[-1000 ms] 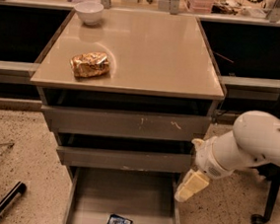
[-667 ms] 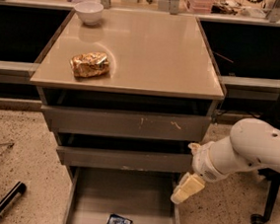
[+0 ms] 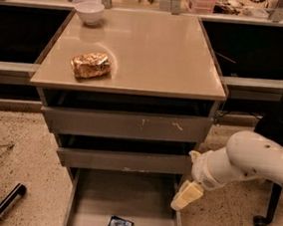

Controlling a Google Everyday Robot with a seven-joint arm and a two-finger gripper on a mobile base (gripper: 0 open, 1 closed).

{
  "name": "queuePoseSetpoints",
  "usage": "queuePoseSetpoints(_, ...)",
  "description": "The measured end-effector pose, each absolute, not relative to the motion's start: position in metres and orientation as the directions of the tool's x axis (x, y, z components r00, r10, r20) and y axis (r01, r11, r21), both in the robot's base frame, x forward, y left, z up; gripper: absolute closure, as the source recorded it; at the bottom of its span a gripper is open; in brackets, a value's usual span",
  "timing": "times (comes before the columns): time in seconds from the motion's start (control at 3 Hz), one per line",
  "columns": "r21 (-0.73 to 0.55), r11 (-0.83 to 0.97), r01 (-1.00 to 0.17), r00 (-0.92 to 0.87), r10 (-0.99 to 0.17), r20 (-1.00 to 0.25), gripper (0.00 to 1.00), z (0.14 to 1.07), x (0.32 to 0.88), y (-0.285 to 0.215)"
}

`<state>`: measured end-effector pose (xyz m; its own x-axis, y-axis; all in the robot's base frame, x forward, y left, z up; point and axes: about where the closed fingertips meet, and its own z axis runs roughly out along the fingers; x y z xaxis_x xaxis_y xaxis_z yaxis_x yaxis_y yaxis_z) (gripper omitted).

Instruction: Pick pepsi can from bottom drawer and place on counter

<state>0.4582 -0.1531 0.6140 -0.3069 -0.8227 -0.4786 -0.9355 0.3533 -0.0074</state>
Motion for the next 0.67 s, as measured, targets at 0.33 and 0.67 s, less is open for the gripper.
queuePoseSetpoints(0.33,-0.004,0.323,-0.946,-0.285,-0.841,-0.459,0.0,0.558,0.449,-0.143)
queuePoseSetpoints(0.67,0.041,0.263,-0.964,-0.249,-0.837,-0.487,0.0,0.517,0.436,-0.121)
